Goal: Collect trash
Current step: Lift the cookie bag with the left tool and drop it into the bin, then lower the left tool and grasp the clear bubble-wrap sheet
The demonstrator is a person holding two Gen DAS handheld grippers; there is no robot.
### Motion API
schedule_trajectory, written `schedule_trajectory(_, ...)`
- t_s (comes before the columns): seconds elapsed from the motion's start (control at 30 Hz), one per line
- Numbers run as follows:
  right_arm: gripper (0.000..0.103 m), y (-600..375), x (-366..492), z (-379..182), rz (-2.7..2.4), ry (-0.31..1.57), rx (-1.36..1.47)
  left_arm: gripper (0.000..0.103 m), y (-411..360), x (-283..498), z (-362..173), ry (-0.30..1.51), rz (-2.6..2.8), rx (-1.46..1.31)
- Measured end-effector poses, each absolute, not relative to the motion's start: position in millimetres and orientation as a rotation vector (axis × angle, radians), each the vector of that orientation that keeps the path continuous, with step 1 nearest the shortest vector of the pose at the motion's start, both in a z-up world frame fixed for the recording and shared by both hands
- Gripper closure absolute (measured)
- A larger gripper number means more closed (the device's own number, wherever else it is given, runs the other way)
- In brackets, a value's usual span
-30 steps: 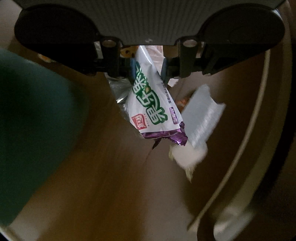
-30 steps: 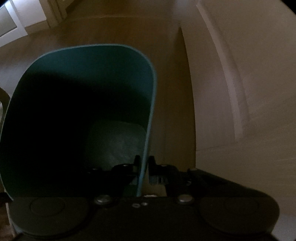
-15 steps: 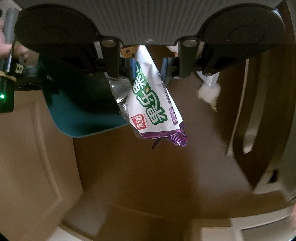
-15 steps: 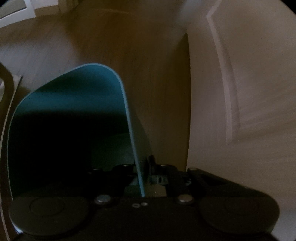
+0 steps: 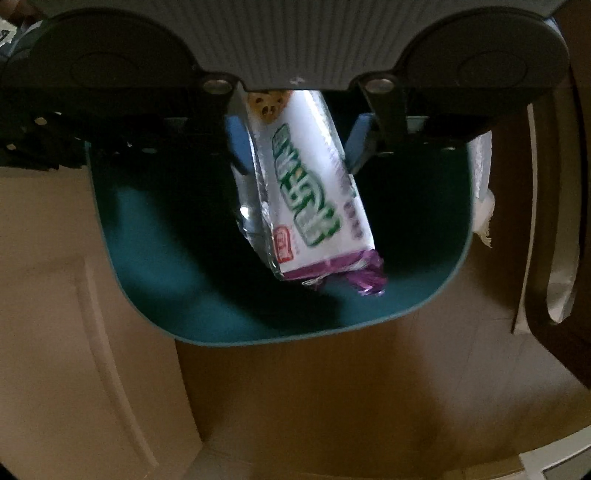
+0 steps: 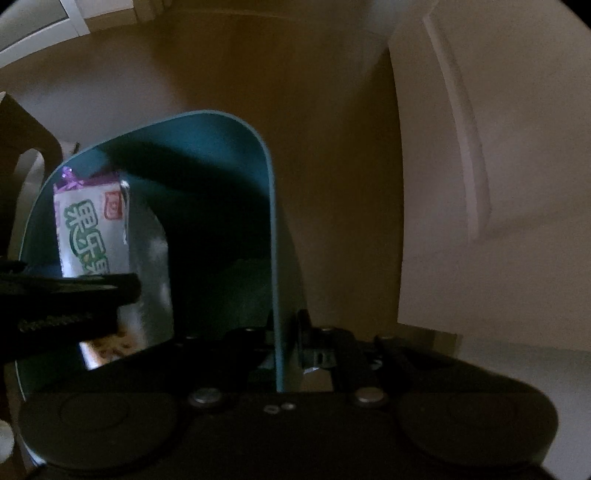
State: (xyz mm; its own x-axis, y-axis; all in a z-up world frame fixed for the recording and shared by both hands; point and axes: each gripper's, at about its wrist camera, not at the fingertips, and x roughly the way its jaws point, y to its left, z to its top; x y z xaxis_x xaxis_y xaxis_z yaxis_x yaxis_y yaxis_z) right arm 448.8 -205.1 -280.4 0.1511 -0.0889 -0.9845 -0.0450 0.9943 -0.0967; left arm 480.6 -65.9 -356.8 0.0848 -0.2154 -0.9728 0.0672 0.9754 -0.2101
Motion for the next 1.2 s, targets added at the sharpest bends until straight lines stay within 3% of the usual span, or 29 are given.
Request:
schedule_trajectory(0.07, 0.096, -207.5, 446.9, -277.5, -0.03, 1.421, -0.107, 0.036, -64.8, 477.9, -355.5, 1.474, -0.23, -0.133)
schedule_trajectory(0.4, 0.095, -230.0, 442.2, -282.1, -0.065, 1.426, -0.108, 0.035, -47.9, 440.9, -304.5, 1.379, -0.303, -0.121)
schedule_trajectory(0.6, 0.095, -235.3, 442.5, -289.3, -0.086, 1.44, -0.087, 0.027, 1.6, 414.4, -295.1, 1.321, -0.175, -0.154)
schedule_trajectory(0.9, 0.093, -249.9, 474.2, -304.9, -0.056, 1.45, -0.076, 0.024, 109.4, 408.8, -389.9, 1.362, 0.112, -0.095)
schedule_trajectory(1.2, 0.093, -261.9, 500.8, -335.9, -0.039, 1.41, -0.089, 0.024, 123.3, 419.1, -509.8, 1.429, 0.083, -0.052)
